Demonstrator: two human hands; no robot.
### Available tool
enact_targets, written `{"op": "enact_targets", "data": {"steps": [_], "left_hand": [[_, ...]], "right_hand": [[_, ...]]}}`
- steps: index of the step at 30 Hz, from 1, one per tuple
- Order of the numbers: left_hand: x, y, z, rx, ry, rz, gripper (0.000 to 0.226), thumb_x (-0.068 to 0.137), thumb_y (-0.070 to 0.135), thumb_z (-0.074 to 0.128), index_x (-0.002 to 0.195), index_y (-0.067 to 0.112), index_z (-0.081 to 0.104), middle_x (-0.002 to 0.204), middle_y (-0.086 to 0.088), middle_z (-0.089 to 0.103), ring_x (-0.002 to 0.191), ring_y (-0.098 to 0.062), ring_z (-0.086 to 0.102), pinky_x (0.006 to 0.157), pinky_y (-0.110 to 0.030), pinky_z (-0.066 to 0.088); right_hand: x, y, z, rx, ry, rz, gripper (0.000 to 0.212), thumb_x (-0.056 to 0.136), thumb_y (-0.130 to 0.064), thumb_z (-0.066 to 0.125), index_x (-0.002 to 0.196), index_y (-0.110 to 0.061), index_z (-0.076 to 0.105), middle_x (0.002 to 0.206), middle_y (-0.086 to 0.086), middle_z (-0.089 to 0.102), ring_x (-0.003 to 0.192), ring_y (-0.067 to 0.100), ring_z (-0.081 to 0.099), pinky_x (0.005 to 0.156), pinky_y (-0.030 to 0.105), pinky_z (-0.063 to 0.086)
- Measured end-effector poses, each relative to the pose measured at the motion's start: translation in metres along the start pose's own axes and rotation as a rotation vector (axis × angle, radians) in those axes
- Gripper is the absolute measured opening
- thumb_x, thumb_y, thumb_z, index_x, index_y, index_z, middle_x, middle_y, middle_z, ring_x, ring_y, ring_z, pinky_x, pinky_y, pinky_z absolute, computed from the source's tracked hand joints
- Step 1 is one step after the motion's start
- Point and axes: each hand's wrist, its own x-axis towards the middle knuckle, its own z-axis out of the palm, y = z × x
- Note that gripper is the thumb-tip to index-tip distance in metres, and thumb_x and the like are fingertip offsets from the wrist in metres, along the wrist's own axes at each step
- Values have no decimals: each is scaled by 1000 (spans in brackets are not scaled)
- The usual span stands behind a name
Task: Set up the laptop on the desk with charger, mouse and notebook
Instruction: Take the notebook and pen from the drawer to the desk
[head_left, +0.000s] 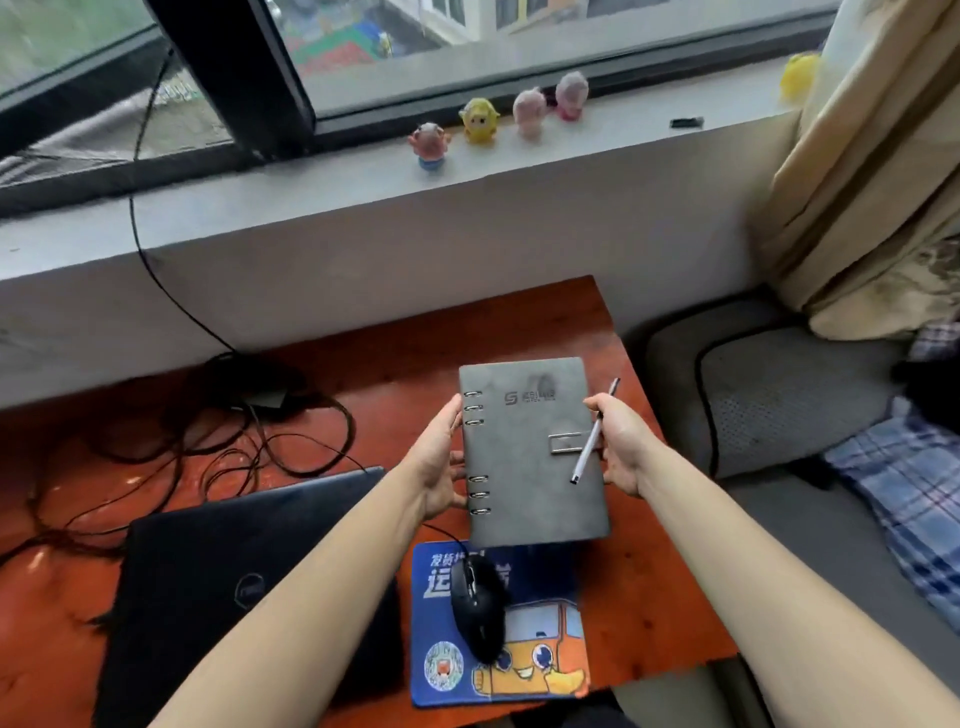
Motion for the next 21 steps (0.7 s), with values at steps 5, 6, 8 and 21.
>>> {"op": "enact_targets", "data": {"steps": [5, 6, 8, 21], "left_hand": [[44, 4, 12, -57, 61, -62, 42, 90, 74, 37, 100, 41, 61, 117, -11, 60, 109, -28, 58, 95, -55, 45], [51, 4, 13, -58, 69, -70, 44, 89, 75, 37, 100, 40, 62, 117, -11, 61, 108, -29, 59, 96, -57, 44], [63, 4, 15, -58, 72, -94, 49, 88, 76, 36, 100, 37, 64, 115, -10, 62, 105, -28, 59, 88, -53, 47], [51, -3, -1, -1, 24, -74, 79, 88, 78, 36, 153, 35, 29, 160, -15, 26, 148, -30, 22, 116, -57, 16]], "right_hand": [[49, -10, -6, -43, 64, 39, 33, 95, -39, 45, 109, -19, 66, 86, 6, 74, 68, 23, 70, 55, 25, 50], [57, -10, -5, -50, 78, 42, 32, 95, -39, 46, 110, -18, 65, 86, 6, 74, 68, 24, 70, 55, 26, 51], [70, -12, -3, -67, 107, 44, 30, 94, -38, 47, 108, -17, 64, 78, 5, 73, 56, 21, 70, 45, 23, 50], [77, 1, -2, -174, 215, -10, 53, 94, -41, 45, 136, -12, 56, 135, 12, 58, 117, 30, 57, 84, 36, 48]]}}
